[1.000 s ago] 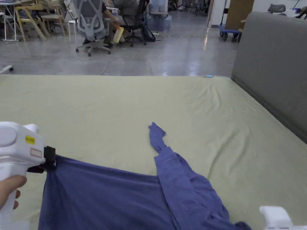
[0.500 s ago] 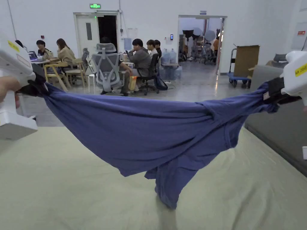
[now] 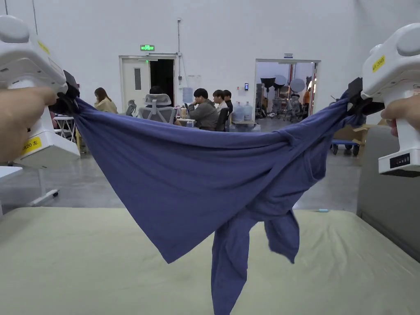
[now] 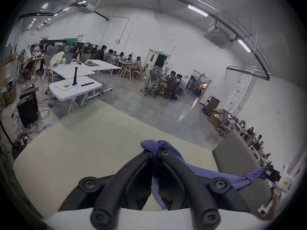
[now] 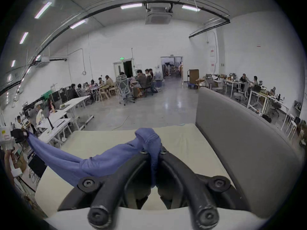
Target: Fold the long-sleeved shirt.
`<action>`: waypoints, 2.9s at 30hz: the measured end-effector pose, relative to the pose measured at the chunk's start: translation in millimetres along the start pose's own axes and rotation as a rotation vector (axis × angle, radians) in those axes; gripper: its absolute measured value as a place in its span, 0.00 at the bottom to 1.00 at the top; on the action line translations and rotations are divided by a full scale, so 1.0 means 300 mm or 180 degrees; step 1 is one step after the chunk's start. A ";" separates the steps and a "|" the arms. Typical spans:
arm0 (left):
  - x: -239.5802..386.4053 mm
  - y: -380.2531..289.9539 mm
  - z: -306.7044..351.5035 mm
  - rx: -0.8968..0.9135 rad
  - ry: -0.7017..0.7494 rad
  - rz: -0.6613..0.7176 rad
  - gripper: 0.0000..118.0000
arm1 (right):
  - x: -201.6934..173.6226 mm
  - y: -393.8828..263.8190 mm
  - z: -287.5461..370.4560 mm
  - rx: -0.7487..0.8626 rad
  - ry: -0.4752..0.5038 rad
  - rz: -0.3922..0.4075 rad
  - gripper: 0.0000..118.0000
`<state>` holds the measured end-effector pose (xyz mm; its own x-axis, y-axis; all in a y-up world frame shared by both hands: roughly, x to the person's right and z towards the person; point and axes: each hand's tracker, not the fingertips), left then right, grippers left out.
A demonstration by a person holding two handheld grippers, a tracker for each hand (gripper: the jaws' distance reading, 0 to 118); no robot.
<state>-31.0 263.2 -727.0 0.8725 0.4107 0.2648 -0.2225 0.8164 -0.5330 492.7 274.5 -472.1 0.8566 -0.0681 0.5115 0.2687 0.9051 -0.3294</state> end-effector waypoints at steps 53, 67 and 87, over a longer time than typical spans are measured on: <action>-0.904 -1.737 0.403 -0.2520 0.0563 -0.0559 0.77 | 0.371 -2.034 0.518 -0.2806 0.0212 -0.0165 0.68; -0.760 -1.791 0.644 -0.2320 0.0234 -0.0148 0.00 | 0.183 -1.928 0.688 -0.2069 0.0403 -0.0122 0.00; -0.737 -1.701 0.516 -0.2245 0.0426 -0.0349 0.00 | -0.109 -1.697 -0.557 -0.2774 0.0026 0.0536 0.31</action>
<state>-177.8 -181.5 -389.1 0.9294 0.2515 0.2700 0.1635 0.3752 -0.9124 401.7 -254.2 -453.8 0.9172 0.0311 0.3971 0.3759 0.2623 -0.8888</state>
